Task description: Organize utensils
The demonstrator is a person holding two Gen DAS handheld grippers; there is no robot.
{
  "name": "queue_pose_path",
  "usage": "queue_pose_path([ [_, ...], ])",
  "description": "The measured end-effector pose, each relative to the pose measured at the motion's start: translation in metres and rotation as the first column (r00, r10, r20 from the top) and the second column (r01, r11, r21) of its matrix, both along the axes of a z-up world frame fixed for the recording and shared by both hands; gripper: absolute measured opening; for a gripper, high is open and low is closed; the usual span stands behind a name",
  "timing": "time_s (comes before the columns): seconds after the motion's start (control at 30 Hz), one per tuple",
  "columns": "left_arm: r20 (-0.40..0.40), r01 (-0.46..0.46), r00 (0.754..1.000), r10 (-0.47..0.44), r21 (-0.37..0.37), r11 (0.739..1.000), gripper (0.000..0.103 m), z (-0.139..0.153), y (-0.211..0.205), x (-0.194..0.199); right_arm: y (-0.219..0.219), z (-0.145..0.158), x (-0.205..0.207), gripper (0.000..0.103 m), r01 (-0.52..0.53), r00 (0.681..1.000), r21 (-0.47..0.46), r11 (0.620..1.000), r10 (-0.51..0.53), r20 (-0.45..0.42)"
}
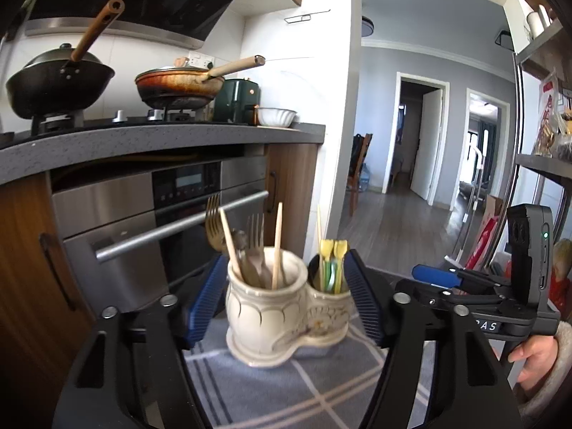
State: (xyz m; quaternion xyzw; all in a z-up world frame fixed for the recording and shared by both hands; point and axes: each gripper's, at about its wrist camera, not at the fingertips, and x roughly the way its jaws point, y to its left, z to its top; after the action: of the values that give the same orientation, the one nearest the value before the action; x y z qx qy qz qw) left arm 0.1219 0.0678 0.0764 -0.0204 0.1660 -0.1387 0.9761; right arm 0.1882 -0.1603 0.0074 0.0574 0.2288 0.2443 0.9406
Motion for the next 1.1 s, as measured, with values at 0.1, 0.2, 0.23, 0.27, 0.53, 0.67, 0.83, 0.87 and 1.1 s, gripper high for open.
queue_pose_path([
  [0.1, -0.025, -0.011, 1.0, 0.011, 0.007, 1.0, 0.078, -0.007, -0.003, -0.019, 0.0, -0.003, -0.019, 0.067, 0.007, 1.0, -0.019, 1.0, -0.007, 0.0],
  [0.2, -0.066, -0.022, 0.998, 0.021, -0.001, 1.0, 0.083, -0.019, -0.007, -0.036, -0.003, -0.007, -0.038, 0.078, 0.024, 1.0, -0.033, 0.999, -0.024, 0.001],
  [0.23, -0.07, -0.021, 0.997, 0.021, -0.001, 1.0, 0.084, -0.022, -0.008, -0.041, -0.005, -0.01, -0.044, 0.082, 0.028, 1.0, -0.032, 0.999, -0.028, -0.001],
  [0.27, -0.074, -0.028, 0.997, 0.028, 0.002, 1.0, 0.086, -0.027, -0.01, -0.045, -0.007, -0.012, -0.049, 0.085, 0.035, 0.999, -0.032, 0.999, -0.035, 0.0],
  [0.53, -0.127, -0.096, 0.986, 0.106, 0.086, 0.992, 0.091, -0.074, -0.024, -0.055, -0.011, -0.035, -0.075, 0.097, 0.084, 0.995, -0.081, 0.993, -0.078, 0.066],
  [0.67, -0.101, -0.128, 0.984, 0.147, 0.173, 0.977, 0.093, -0.087, -0.031, -0.057, -0.014, -0.04, -0.081, 0.097, 0.099, 0.991, -0.099, 0.99, -0.089, 0.101],
  [0.83, -0.072, -0.147, 0.984, 0.161, 0.174, 0.974, 0.096, -0.09, -0.028, -0.063, -0.022, -0.045, -0.081, 0.097, 0.115, 0.99, -0.1, 0.988, -0.105, 0.098],
  [0.87, -0.074, -0.15, 0.983, 0.166, 0.179, 0.972, 0.096, -0.091, -0.029, -0.062, -0.023, -0.047, -0.081, 0.097, 0.116, 0.99, -0.107, 0.987, -0.106, 0.097],
  [1.1, -0.064, -0.168, 0.981, 0.182, 0.174, 0.97, 0.096, -0.091, -0.028, -0.063, -0.019, -0.054, -0.079, 0.097, 0.103, 0.992, -0.141, 0.985, -0.092, 0.081],
])
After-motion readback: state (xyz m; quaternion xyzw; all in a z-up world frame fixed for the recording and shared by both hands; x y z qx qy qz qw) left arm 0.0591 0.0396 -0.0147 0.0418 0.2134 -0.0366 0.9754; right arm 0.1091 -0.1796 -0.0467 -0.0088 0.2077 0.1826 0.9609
